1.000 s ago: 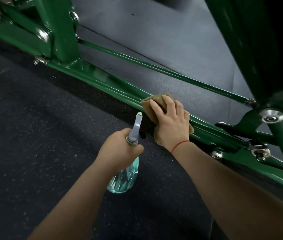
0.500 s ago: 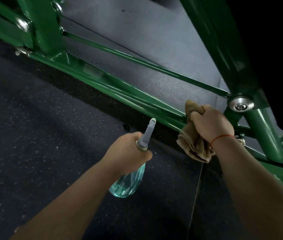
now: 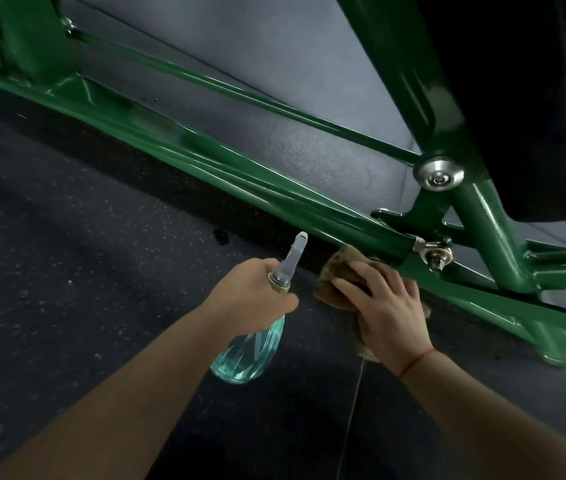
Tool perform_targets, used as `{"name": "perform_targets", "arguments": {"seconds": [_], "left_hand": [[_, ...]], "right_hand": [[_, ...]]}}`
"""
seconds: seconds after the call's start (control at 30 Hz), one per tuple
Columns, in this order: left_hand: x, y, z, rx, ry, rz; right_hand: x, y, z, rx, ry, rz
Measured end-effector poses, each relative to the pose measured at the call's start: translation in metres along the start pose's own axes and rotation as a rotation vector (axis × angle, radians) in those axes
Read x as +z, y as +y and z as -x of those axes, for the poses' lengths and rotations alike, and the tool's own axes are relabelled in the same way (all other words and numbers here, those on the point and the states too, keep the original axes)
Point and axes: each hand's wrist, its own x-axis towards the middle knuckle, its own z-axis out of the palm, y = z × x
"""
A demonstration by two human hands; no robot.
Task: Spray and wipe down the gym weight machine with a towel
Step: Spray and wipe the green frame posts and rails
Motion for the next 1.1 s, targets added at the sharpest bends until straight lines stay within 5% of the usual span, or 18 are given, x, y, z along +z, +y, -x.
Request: {"name": "perform_targets", "arguments": {"seconds": [0.17, 0.37, 0.53, 0.73, 0.83, 0.93, 1.1], "left_hand": [[0.007, 0.006, -0.003, -0.006, -0.019, -0.017], [-0.002, 0.0, 0.003, -0.013, -0.018, -0.053], [-0.015, -0.014, 0.004, -0.029, -0.003, -0.036], [-0.012, -0.024, 0.001, -0.024, -0.035, 0.008], [-0.006, -0.021, -0.002, -0.02, -0.047, 0.032], [0.002, -0.012, -0.005, -0.008, -0.056, 0.018], [0.011, -0.001, -0.005, 0.038, -0.053, -0.036]], "right_hand": [[0.017, 0.018, 0.004, 0.519, 0.024, -0.102], [0.033, 0.003, -0.022, 0.546, 0.082, -0.175], [0.034, 0.0, -0.057, 0.733, -0.079, -0.08], [0.032, 0.023, 0.002, 0.469, -0.055, 0.074], [0.028, 0.02, 0.018, 0.58, 0.07, 0.012], [0.027, 0.011, 0.023, 0.877, 0.154, -0.13], [0.017, 0.022, 0.004, 1.091, -0.042, -0.275]]}}
